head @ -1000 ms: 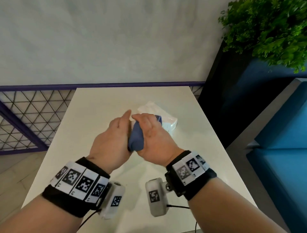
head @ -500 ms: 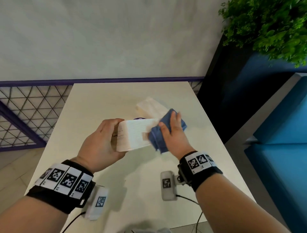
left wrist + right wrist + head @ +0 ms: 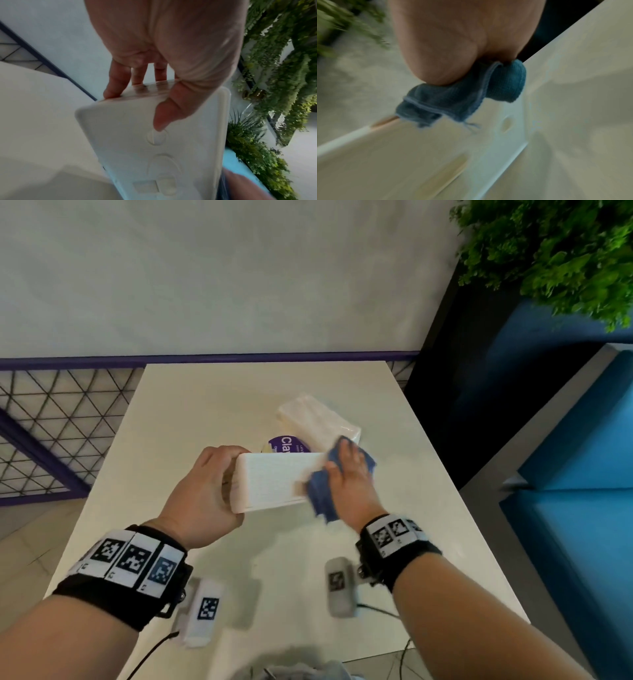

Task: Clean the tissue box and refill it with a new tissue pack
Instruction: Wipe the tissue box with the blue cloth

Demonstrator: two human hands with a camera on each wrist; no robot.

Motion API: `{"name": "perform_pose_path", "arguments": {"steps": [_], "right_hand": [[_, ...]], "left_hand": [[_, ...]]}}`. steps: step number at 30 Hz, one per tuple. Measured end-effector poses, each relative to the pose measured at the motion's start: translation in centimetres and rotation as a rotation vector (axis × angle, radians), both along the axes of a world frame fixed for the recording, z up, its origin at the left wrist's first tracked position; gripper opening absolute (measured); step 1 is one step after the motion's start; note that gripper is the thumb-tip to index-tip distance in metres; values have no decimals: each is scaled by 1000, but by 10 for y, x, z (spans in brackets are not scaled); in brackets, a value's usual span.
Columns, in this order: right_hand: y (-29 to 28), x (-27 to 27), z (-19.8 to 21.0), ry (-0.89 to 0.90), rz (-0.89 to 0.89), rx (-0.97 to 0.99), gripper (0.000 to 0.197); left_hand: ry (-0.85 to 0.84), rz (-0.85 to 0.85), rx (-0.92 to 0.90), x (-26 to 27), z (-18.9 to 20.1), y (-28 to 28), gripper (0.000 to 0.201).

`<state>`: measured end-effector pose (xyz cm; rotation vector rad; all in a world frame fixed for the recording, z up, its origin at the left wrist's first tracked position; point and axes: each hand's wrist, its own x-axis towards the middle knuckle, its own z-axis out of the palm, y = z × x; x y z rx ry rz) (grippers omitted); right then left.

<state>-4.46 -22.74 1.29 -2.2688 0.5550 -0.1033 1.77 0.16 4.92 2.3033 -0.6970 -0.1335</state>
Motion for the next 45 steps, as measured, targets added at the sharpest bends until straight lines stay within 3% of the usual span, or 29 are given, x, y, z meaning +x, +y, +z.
{"name": "perform_pose_path", "arguments": {"steps": [3, 5, 8, 12, 14, 17, 21, 24, 28, 31, 36, 40, 45], "right_hand": [[-26, 7, -18, 99, -245, 185, 60], [-13, 17, -19, 140, -284, 114, 60], [33, 24, 4, 153, -164, -90, 62], [92, 9, 49, -67, 83, -70, 64], [88, 8, 47, -163, 161, -47, 60], [40, 11, 16, -243, 45, 20, 49], [-3, 18, -6, -33, -156, 89, 52], [36, 26, 22, -5, -104, 27, 55], [103, 20, 55, -179, 127, -137, 50], [83, 21, 46, -210, 202, -154, 40], [-5, 17, -12, -47, 26, -113, 37], [-24, 9, -15, -39, -74, 142, 51], [5, -8, 0, 58, 265, -113, 86]], "left_hand": [[-7, -43, 56, 7, 3, 3, 75], [-13, -46, 84, 11, 5, 1, 76], [-31, -28, 110, 11, 9, -6, 76], [-56, -100, 120, 14, 17, -12, 71], [-48, -114, 133, 17, 19, -10, 73], [-5, -42, 145, 16, 17, -5, 81], [2, -53, 119, 11, 16, -3, 80], [-9, -34, 136, 14, 15, -6, 79], [-165, -168, 233, 17, 9, -6, 77], [-67, -86, 169, 13, 7, 1, 82], [30, -1, 85, 8, -1, 13, 80], [80, -6, 95, 15, 2, 15, 81], [96, 5, 70, 21, 3, 20, 84]]}}
